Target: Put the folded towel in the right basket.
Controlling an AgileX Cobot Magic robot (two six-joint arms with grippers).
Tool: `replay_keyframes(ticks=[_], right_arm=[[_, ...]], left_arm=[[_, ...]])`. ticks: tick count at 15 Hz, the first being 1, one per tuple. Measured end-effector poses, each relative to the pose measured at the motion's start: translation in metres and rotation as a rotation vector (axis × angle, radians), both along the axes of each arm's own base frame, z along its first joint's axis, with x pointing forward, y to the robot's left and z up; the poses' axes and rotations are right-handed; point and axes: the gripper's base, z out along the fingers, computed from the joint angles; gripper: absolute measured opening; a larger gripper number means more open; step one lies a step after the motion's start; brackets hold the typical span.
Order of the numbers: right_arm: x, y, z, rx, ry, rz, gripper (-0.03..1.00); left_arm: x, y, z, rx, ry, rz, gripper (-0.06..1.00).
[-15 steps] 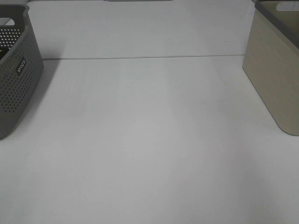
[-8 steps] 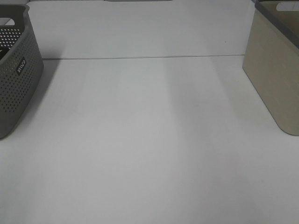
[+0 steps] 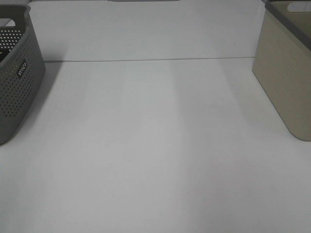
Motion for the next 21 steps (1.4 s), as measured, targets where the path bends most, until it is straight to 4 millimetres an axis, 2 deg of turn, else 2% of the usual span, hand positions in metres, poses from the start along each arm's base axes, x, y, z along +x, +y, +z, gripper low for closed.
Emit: replay_keyframes(ticks=[2,3,4,5,6,7,10,12,17,18,21], right_arm=[[-0.044,-0.002,-0.022,-0.011,0.052,-0.002,0.71],[-0.053,-0.003,-0.03,-0.014,0.071,-0.002,0.71],[-0.074,-0.004,-0.039,-0.018,0.078,-0.002,0.71],[-0.105,-0.006,-0.054,-0.024,0.082,-0.003,0.71],[-0.124,-0.007,-0.065,-0.025,0.083,-0.003,0.71],[-0.134,-0.007,-0.07,-0.025,0.078,-0.003,0.71],[-0.185,-0.011,-0.091,-0.046,-0.014,-0.008,0.71],[-0.212,-0.016,-0.103,-0.086,-0.105,-0.017,0.71],[-0.262,-0.021,-0.09,-0.098,-0.57,-0.051,0.71],[-0.265,-0.02,-0.091,-0.096,-0.624,-0.047,0.71],[-0.264,-0.019,-0.098,-0.095,-0.629,-0.028,0.71]], left_arm=[[0.0,0.0,0.0,0.0,0.0,0.0,0.97],[0.0,0.0,0.0,0.0,0.0,0.0,0.97],[0.0,0.0,0.0,0.0,0.0,0.0,0.97],[0.0,0.0,0.0,0.0,0.0,0.0,0.97],[0.0,0.0,0.0,0.0,0.0,0.0,0.97],[0.0,0.0,0.0,0.0,0.0,0.0,0.97],[0.0,0.0,0.0,0.0,0.0,0.0,0.97],[0.0,0.0,0.0,0.0,0.0,0.0,0.97],[0.0,0.0,0.0,0.0,0.0,0.0,0.97],[0.0,0.0,0.0,0.0,0.0,0.0,0.97],[0.0,0.0,0.0,0.0,0.0,0.0,0.97]])
